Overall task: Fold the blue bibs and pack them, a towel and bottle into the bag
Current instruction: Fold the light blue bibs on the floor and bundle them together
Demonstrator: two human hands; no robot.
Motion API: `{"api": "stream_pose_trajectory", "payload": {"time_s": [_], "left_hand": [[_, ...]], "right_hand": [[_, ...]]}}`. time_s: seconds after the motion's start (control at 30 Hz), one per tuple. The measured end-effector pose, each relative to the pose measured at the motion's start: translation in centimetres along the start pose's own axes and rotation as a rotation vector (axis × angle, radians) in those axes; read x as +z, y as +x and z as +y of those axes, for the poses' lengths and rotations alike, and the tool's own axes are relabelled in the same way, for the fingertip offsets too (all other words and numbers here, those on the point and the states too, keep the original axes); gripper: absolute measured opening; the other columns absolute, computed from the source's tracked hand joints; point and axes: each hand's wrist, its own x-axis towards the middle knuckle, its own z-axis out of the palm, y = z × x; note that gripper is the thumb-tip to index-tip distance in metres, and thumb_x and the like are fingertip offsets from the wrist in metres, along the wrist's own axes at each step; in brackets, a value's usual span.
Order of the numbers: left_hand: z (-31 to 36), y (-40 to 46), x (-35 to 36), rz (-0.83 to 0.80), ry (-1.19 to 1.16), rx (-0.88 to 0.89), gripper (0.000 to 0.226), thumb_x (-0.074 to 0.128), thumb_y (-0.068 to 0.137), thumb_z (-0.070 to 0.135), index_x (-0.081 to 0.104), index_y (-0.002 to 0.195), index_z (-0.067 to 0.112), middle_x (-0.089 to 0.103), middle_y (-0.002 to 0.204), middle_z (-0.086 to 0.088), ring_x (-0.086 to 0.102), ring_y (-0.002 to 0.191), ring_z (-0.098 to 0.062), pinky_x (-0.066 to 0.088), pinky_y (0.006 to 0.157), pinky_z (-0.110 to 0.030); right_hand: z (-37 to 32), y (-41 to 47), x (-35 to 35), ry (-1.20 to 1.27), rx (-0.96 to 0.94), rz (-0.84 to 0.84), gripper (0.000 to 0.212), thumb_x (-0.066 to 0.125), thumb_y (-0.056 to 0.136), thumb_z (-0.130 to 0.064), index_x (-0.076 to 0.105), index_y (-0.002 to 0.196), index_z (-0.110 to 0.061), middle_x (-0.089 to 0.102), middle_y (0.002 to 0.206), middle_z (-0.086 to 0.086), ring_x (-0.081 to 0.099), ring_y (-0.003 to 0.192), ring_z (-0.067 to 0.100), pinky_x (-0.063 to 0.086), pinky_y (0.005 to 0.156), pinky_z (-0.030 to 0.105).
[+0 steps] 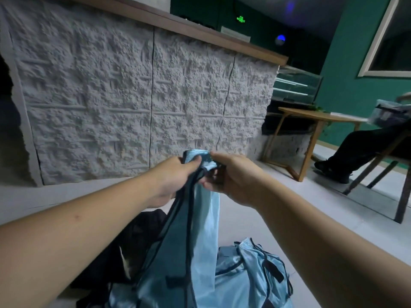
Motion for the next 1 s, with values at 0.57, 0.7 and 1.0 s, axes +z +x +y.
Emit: {"api": "stream_pose_trajectory", "payload": {"time_s": [0.57,0.7,1.0], "left_hand": [[1.2,-0.3,0.9,-0.094,-0.103,0.143,0.042,0.046,0.095,-0.020,0.070,0.115,0.009,0.076,0.114,-0.014,0.071,0.111,-0.030,0.057,0.093,-0.040],[2.8,-0.5,0.0,-0.108,-0.262,0.041,0.036,0.040,0.097,-0.018,0.063,0.112,0.004,0.071,0.117,-0.017,0.069,0.107,-0.032,0.058,0.084,-0.041],[5.0,-0.2,-0.8,-0.245,-0.388,-0.041,0.050,0.026,0.091,-0.005,0.056,0.132,-0.009,0.070,0.119,-0.029,0.073,0.101,-0.039,0.062,0.081,-0.045]], "right_hand": [[-0.9,0.7,-2.1,0.197,-0.246,0.100,0.044,0.049,0.105,-0.042,0.061,0.111,0.000,0.073,0.086,0.016,0.074,0.074,0.027,0.061,0.065,0.034],[2.7,1.2,-6.3,0.153,-0.219,0.211,0.023,0.059,0.093,-0.025,0.059,0.112,-0.012,0.062,0.088,0.010,0.061,0.075,0.023,0.050,0.070,0.037],[9.7,0.4,-7.3,-0.078,0.054,-0.219,0.052,0.067,0.074,-0.002,0.063,0.123,0.014,0.064,0.129,0.032,0.062,0.118,0.048,0.046,0.109,0.059]]}}
